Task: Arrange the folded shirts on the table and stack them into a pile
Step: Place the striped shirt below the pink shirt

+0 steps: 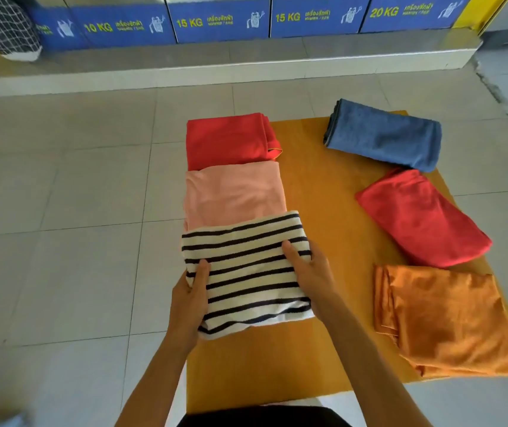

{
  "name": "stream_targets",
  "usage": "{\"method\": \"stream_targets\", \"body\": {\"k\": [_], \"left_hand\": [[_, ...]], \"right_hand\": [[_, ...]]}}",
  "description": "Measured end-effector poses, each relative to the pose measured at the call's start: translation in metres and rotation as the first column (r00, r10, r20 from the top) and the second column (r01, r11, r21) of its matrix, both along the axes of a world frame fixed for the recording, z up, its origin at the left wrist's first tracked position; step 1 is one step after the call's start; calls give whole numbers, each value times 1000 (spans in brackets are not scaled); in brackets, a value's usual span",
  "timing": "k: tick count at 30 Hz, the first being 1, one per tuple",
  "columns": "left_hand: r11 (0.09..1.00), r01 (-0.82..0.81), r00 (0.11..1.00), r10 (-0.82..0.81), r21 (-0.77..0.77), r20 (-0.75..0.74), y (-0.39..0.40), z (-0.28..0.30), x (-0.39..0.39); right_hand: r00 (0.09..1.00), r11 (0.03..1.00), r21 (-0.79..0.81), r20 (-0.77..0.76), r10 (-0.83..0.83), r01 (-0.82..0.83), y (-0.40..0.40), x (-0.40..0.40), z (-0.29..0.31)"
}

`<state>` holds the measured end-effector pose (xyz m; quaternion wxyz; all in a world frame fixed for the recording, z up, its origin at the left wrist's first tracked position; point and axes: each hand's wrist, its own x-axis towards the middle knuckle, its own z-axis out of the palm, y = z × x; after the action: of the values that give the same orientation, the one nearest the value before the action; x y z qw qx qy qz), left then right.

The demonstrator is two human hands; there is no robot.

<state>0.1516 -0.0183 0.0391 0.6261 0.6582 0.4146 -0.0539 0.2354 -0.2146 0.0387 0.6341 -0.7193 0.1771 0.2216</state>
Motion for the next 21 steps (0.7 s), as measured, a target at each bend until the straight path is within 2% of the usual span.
{"method": "stream_targets", "body": {"k": [4, 7, 14, 18, 21], "left_hand": [[982, 109, 979, -78, 155, -189, 18, -44, 8], [955, 188, 960, -129, 230, -249, 26, -59, 14], [943, 168, 971, -108, 286, -213, 19, -62, -1], [956, 147, 968, -85, 256, -236, 32, -61, 3], [956, 136, 966, -69, 259, -251, 35, -56, 6]], "right_hand": [[994, 973, -204, -64, 93, -105, 22, 0, -52], [993, 946, -302, -38, 109, -115, 21, -3, -72], [992, 930, -346, -19, 126, -125, 22, -7, -65], [995, 964, -251, -68, 78, -93, 20, -12, -60], [994, 964, -241, -14, 110, -110, 15, -14, -56]]}}
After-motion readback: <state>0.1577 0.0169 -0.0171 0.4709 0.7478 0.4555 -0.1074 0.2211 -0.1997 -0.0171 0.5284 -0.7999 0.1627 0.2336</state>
